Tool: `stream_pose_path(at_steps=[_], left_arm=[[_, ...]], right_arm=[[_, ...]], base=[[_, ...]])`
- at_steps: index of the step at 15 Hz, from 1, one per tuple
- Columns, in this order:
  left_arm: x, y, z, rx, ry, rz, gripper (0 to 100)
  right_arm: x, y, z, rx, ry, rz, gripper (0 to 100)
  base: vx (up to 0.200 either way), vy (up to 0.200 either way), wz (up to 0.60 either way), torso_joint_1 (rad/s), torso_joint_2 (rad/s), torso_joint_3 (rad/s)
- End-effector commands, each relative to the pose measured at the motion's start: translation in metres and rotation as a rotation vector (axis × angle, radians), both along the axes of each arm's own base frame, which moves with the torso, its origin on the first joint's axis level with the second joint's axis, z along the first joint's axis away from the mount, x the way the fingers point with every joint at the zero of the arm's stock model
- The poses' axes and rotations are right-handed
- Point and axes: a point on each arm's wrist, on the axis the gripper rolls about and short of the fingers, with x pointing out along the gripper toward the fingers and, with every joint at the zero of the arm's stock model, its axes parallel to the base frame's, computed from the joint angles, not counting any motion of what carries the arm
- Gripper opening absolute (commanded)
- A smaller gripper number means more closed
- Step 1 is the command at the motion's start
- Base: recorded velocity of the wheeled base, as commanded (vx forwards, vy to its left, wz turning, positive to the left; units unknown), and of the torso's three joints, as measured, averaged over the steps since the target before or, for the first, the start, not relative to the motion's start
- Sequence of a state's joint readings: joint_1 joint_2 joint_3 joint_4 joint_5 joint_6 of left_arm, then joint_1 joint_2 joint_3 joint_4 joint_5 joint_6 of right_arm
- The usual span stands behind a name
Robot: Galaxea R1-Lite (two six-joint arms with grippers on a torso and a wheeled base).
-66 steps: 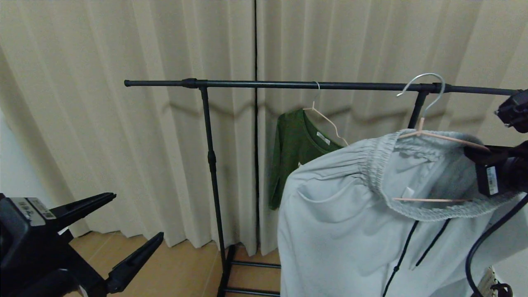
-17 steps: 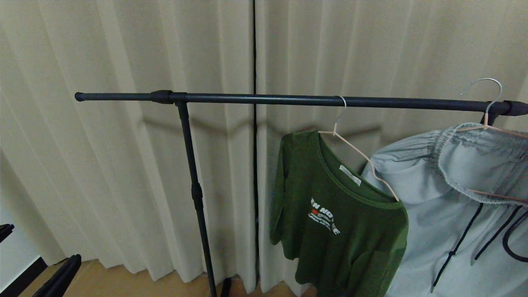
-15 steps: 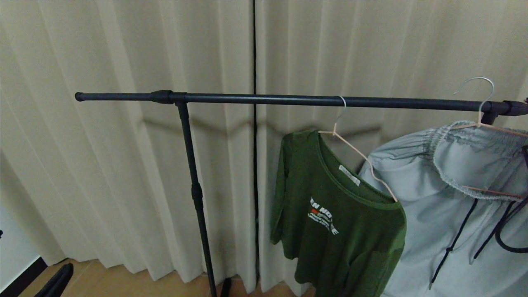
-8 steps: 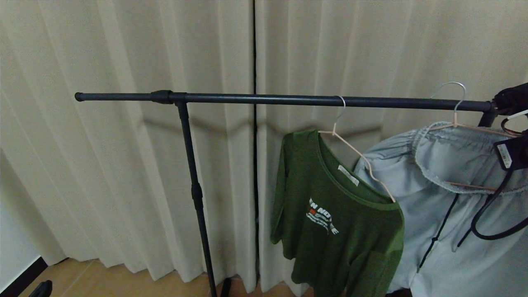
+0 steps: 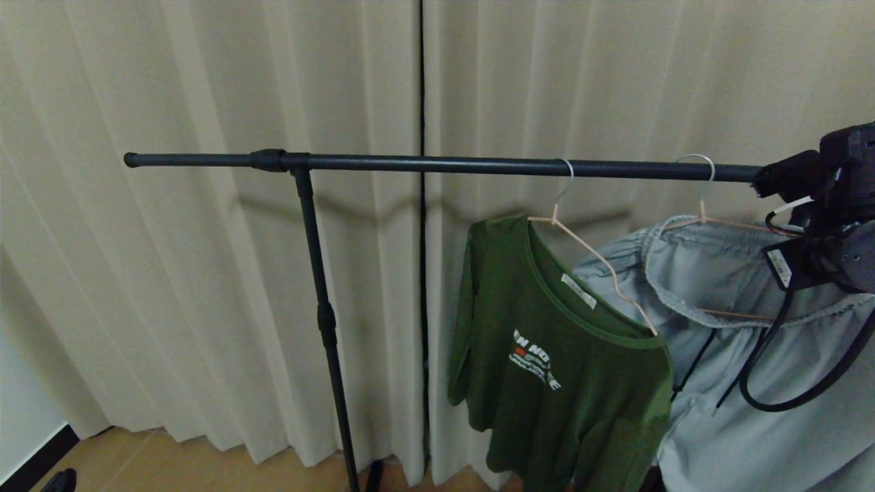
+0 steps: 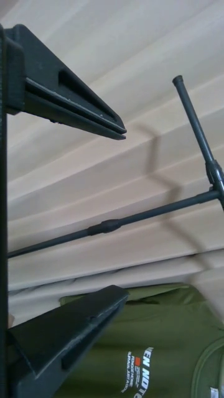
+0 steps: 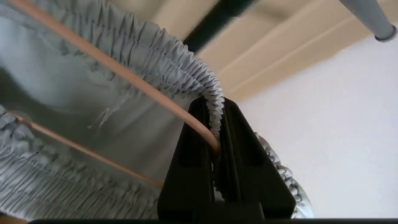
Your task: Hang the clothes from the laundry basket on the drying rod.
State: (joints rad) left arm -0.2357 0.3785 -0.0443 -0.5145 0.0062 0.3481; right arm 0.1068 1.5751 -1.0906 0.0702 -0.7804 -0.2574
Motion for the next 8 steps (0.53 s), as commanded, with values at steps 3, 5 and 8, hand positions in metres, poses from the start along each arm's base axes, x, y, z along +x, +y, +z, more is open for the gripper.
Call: stream_pose_path(at_steps=[3, 5, 8], left_arm=[[0.000, 0.000, -0.001, 0.001, 0.005, 0.003, 100], [0.000, 0.000, -0.001, 0.000, 0.004, 0.004, 100], [-0.001, 0.001, -0.001, -0.001, -0.002, 0.019, 100]], right_arm=[[-0.003, 0.007, -0.004, 0.002, 0.011, 0.026, 100], [-0.011, 0.016, -0.010, 0.022, 0.012, 0.055, 100], [-0.025, 0.032, -0.023, 0.107, -0.030, 0.113, 100]], base=[[0.000, 0.000, 0.00, 0.000, 0.00, 0.000], [0.000, 0.000, 0.00, 0.000, 0.00, 0.000], [0.000, 0.000, 0.00, 0.000, 0.00, 0.000]])
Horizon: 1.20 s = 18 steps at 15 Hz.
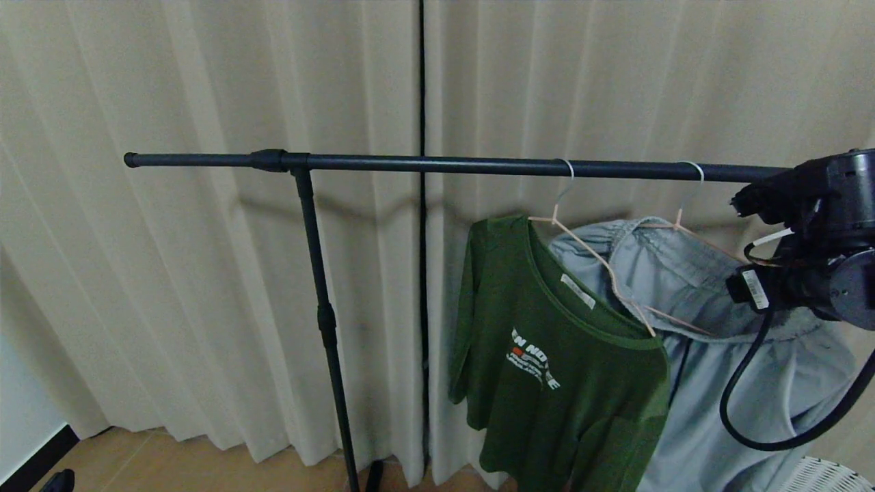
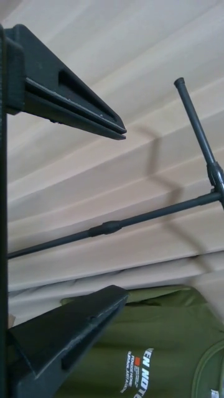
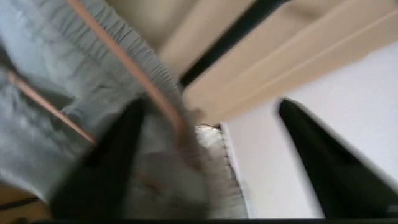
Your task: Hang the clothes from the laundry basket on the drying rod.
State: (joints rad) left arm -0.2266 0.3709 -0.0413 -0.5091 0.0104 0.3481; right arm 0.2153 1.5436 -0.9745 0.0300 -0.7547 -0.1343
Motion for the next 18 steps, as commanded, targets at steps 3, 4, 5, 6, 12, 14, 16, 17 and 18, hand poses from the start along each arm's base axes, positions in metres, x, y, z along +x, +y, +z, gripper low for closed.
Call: stream_pose_path(at_steps=[3, 4, 5, 6, 12, 14, 16, 17, 18], left_arm=[[-0.001, 0.001, -0.003, 0.004, 0.026, 0.023, 100], [-0.003, 0.001, -0.005, 0.001, 0.036, 0.026, 100], [-0.005, 0.001, -0.007, 0.003, 0.043, 0.037, 100], [-0.006, 0.002, -0.007, 0.003, 0.046, 0.050, 100], [-0.018, 0.003, -0.018, -0.044, 0.039, 0.207, 100], [-0.026, 0.002, -0.029, -0.042, 0.058, 0.221, 100], [-0.034, 0.002, -0.042, -0.052, 0.070, 0.221, 100], [-0.037, 0.002, -0.046, -0.056, 0.077, 0.219, 100], [-0.036, 0.002, -0.052, -0.077, 0.094, 0.219, 100]], right_arm=[[-0.020, 0.006, -0.012, 0.106, -0.051, 0.143, 100], [-0.026, 0.005, -0.016, 0.141, -0.081, 0.193, 100], [-0.033, 0.003, -0.019, 0.174, -0.129, 0.239, 100], [-0.035, 0.003, -0.022, 0.197, -0.152, 0.269, 100], [-0.049, -0.002, -0.030, 0.371, -0.432, 0.377, 100], [-0.057, -0.004, -0.030, 0.378, -0.514, 0.387, 100], [-0.070, -0.007, -0.029, 0.374, -0.571, 0.386, 100], [-0.076, -0.008, -0.028, 0.372, -0.588, 0.388, 100], [-0.089, -0.011, -0.023, 0.369, -0.617, 0.393, 100]], base=[[0.000, 0.000, 0.00, 0.000, 0.00, 0.000], [0.000, 0.000, 0.00, 0.000, 0.00, 0.000], [0.000, 0.000, 0.00, 0.000, 0.00, 0.000], [0.000, 0.000, 0.00, 0.000, 0.00, 0.000], [0.000, 0.000, 0.00, 0.000, 0.00, 0.000], [0.000, 0.000, 0.00, 0.000, 0.00, 0.000], [0.000, 0.000, 0.00, 0.000, 0.00, 0.000], [0.000, 0.000, 0.00, 0.000, 0.00, 0.000], [0.000, 0.000, 0.00, 0.000, 0.00, 0.000]])
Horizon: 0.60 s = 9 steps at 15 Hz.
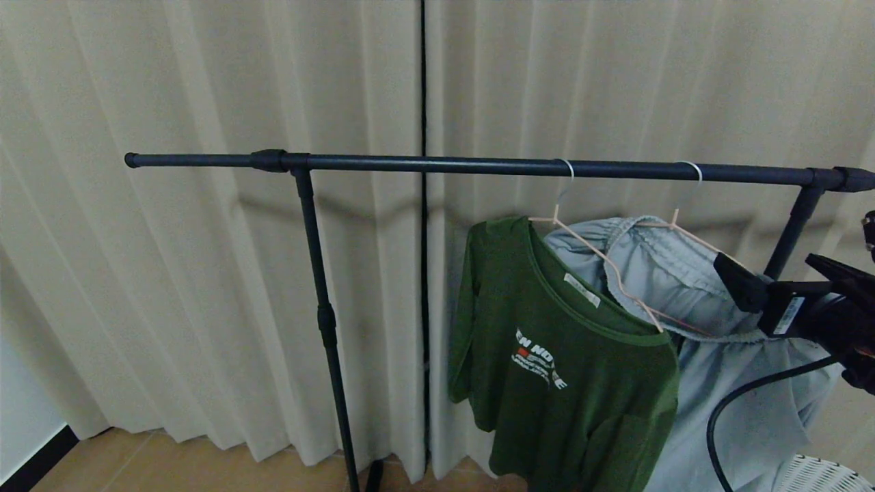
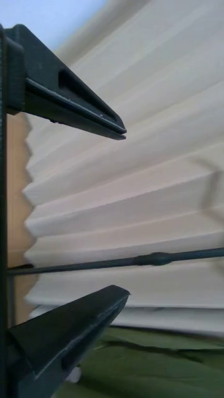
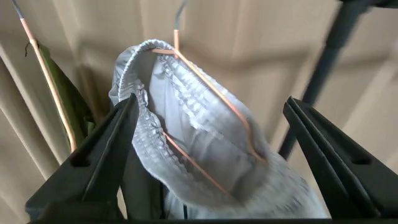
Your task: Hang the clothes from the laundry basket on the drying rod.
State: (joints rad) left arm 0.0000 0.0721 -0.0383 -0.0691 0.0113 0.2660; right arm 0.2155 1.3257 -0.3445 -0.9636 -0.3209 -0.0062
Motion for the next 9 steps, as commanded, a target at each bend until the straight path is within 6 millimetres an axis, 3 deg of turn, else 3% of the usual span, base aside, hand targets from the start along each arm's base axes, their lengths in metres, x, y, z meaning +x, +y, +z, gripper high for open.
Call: stream_pose_path(at_steps=[1, 4, 9], left_arm=[[-0.005, 0.000, -0.007, -0.028, -0.046, -0.001, 100], [-0.003, 0.000, -0.013, -0.055, -0.027, -0.008, 100], [-0.003, -0.004, -0.014, -0.069, -0.010, -0.162, 100]], right_arm=[[-0.027, -0.006, 0.007, 0.008, -0.062, -0.001, 100], [-0.049, -0.011, 0.006, 0.006, -0.060, -0.007, 100], [-0.115, -0.032, -0.016, -0.028, 0.101, -0.124, 100]], base=[[0.000, 0.000, 0.00, 0.000, 0.00, 0.000], [0.000, 0.000, 0.00, 0.000, 0.00, 0.000], [0.000, 0.000, 0.00, 0.000, 0.00, 0.000]])
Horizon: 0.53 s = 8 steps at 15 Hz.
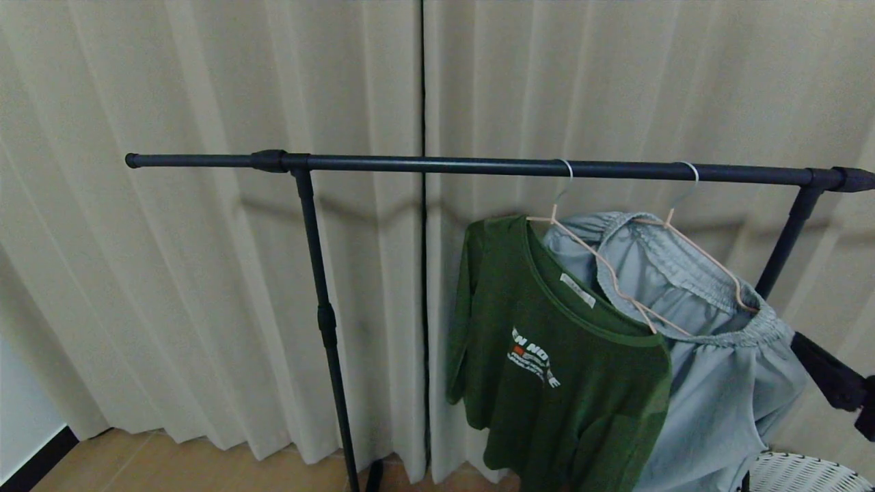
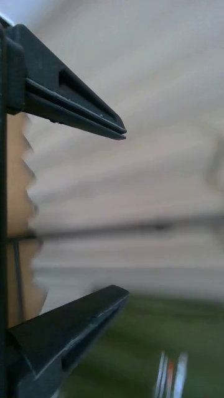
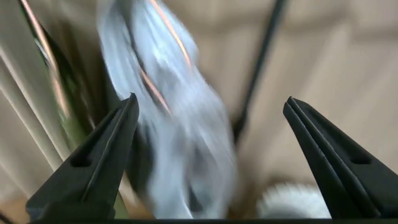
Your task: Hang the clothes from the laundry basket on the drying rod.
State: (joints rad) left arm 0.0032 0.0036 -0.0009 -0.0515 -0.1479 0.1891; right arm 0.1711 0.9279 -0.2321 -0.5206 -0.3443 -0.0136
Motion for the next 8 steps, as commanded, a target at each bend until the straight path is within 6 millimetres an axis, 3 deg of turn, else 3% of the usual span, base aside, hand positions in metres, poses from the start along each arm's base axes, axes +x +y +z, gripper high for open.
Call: stream_pose_path(at_steps=[1, 3, 4, 6, 8], left_arm=[[0.000, 0.000, -0.001, 0.000, 0.003, -0.004, 100], [0.000, 0.000, -0.002, 0.000, 0.012, -0.012, 100], [-0.001, 0.001, -0.002, 0.001, 0.020, -0.067, 100], [-0.001, 0.002, -0.002, -0.001, 0.022, -0.136, 100], [-0.001, 0.002, -0.002, -0.036, 0.028, -0.133, 100]], right_arm=[[-0.048, -0.012, -0.004, -0.005, -0.024, -0.098, 100], [-0.070, -0.015, -0.014, -0.011, 0.000, -0.122, 100], [-0.094, -0.018, -0.027, -0.016, 0.020, -0.141, 100], [-0.121, -0.020, -0.045, -0.021, 0.033, -0.171, 100], [-0.138, -0.021, -0.062, -0.024, 0.030, -0.180, 100]], base=[[0.000, 0.000, 0.00, 0.000, 0.00, 0.000], [0.000, 0.000, 0.00, 0.000, 0.00, 0.000], [0.000, 0.000, 0.00, 0.000, 0.00, 0.000], [0.000, 0.000, 0.00, 0.000, 0.00, 0.000], [0.000, 0.000, 0.00, 0.000, 0.00, 0.000]])
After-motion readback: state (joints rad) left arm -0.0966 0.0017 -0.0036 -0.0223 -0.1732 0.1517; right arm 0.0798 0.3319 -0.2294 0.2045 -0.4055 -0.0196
